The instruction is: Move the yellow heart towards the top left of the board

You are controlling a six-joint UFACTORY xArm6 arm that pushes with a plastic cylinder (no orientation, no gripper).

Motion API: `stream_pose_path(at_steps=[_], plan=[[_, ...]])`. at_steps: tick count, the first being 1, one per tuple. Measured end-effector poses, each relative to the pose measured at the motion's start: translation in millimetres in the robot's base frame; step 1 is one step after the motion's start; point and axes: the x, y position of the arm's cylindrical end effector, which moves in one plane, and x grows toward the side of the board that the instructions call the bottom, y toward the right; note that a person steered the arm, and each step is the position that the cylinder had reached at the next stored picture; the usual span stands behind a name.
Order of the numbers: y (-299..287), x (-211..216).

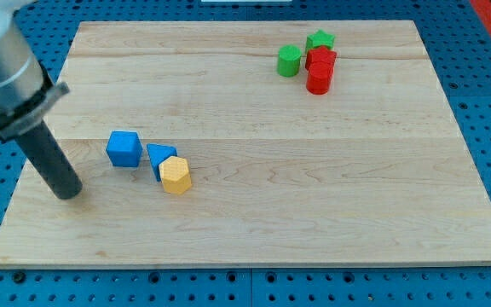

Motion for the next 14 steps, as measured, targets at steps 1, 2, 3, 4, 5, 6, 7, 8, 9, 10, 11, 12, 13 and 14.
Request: stream_pose_path(at_steps=[1, 2, 3, 4, 5, 6, 7, 8, 9, 10, 11, 12, 13, 14], plan=[[-17.6, -34.8], [-18.0, 2.0], [-54.8, -7.0], [-77.8, -55.3], [-31.2, -61.4], [7.3, -52.9], [32.8, -55.8], [42.0, -109.0], [40.8, -164.4], [40.9, -205.6], [40.9, -242.7], [40.9, -270.1], [67.8, -213.5], [144.8, -168.3]])
